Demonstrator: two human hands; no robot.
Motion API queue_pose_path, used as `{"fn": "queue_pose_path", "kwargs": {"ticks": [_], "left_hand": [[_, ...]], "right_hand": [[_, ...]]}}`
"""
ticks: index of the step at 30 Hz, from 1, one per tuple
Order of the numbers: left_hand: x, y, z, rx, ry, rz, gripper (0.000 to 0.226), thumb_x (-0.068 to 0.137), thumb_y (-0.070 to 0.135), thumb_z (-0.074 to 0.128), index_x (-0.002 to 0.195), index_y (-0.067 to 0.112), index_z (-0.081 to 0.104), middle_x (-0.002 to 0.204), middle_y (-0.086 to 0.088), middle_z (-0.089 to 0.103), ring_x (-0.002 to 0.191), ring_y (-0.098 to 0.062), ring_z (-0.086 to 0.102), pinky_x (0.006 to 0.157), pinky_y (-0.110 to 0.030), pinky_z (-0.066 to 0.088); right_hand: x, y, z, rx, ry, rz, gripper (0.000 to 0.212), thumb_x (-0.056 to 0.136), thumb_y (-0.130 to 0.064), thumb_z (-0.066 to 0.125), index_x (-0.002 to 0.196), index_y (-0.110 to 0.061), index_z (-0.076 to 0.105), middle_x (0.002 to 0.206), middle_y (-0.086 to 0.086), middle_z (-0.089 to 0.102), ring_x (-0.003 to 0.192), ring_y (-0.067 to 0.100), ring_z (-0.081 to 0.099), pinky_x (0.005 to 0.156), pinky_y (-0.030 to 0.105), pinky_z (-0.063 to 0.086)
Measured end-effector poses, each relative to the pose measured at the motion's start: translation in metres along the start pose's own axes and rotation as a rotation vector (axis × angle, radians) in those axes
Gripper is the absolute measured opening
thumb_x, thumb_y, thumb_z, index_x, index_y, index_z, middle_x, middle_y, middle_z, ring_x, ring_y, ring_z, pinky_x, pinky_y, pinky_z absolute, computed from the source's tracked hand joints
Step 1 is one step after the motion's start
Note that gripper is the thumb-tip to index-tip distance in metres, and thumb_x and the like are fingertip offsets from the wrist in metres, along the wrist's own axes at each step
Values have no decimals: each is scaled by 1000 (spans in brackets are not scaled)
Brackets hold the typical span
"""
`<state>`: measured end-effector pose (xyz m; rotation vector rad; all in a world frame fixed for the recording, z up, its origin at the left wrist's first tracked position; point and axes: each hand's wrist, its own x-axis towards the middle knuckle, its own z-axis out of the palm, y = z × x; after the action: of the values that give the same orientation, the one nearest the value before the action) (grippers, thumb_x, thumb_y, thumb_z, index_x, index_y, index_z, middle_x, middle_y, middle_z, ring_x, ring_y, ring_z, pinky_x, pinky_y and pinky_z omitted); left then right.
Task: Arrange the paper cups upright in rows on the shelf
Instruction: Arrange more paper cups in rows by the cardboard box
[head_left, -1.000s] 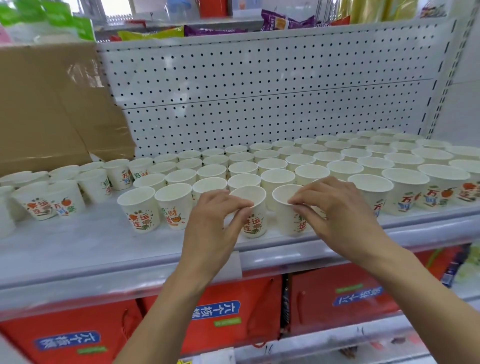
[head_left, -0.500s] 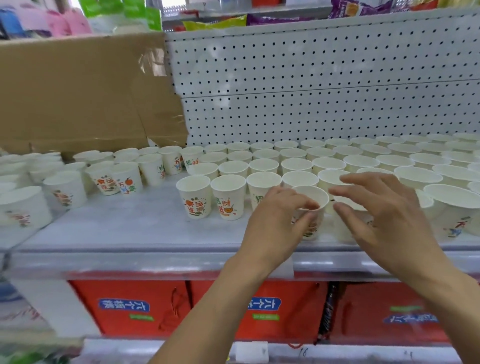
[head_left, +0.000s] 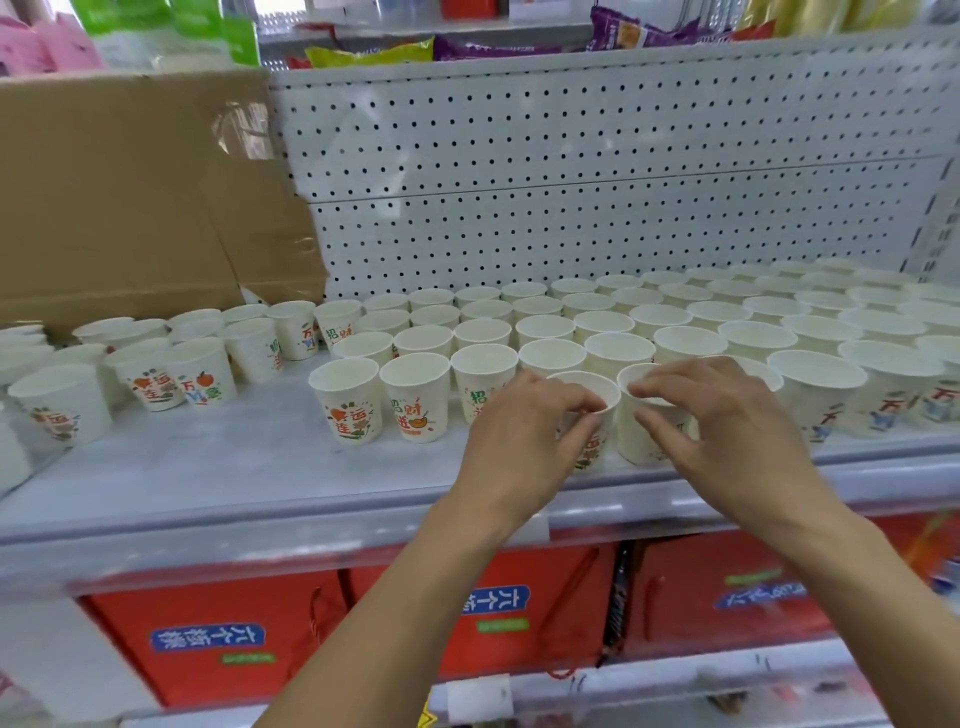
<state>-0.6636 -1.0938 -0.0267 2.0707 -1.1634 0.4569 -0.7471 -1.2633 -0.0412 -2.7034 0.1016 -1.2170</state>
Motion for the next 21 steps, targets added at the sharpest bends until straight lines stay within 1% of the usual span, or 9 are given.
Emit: {"fn": "queue_pose_path", "kwargs": {"ticks": [5,7,9,11,12,14,16,19,21], "left_hand": [[-3,-1,7,54,92,31,25,84,33,66,105,23,73,96,7,72,98,-16,55,84,-41,46],[-5,0,8,104,108,42,33,84,40,60,111,23,70,103,6,70,104,-16,53,87,-39,45],[-8,2,3,137,128,45,42,85,44,55,120,23,64,115,5,65,115,-15,49,95,-36,42],[-20,1,-8,105,170,29,46,86,42,59,128,23,59,126,6,59,123,-14,45,103,-35,37],[-30,-1,-16,77,189,16,47,87,41,61,130,23,57,130,6,56,125,-12,43,105,-34,35],[-54,-12,-34,42,223,-27,48,88,40,62,132,23,55,133,9,53,126,-9,42,107,-30,33],[-80,-36,-58,52,269,-85,48,88,42,60,133,25,54,133,13,52,127,-4,40,107,-29,34],[-114,-84,-102,81,340,-201,48,88,47,58,133,31,52,133,21,47,128,2,38,106,-32,36],[-136,-118,-136,129,384,-272,51,87,51,56,135,35,48,135,24,43,131,5,34,108,-27,33]], "right_hand": [[-1,1,-4,19,-28,-24,20,79,-14,77,99,-17,74,99,1,71,97,33,62,76,45,46],[-3,2,-4,17,-30,-32,24,79,-14,77,103,-17,73,101,2,70,99,33,61,77,46,46],[-2,1,-5,3,9,-59,28,82,-18,74,110,-15,71,108,6,69,102,35,59,79,48,46],[2,-12,-4,29,78,-78,36,83,-25,63,116,-13,68,115,10,65,106,36,56,84,52,46],[5,-24,-3,79,114,-84,38,83,-26,60,118,-13,66,118,10,63,109,36,54,88,53,44],[9,-56,3,232,161,-114,38,85,-21,59,122,-13,63,123,8,59,113,32,53,96,46,41],[11,-99,15,406,146,-177,38,86,-18,59,123,-13,61,124,4,56,115,22,54,98,35,42],[19,-168,45,597,8,-265,39,87,-22,60,126,-21,58,124,-9,55,112,4,54,92,18,43],[27,-213,75,682,-113,-289,44,86,-25,62,129,-29,54,119,-19,53,105,-6,52,88,7,38]]}}
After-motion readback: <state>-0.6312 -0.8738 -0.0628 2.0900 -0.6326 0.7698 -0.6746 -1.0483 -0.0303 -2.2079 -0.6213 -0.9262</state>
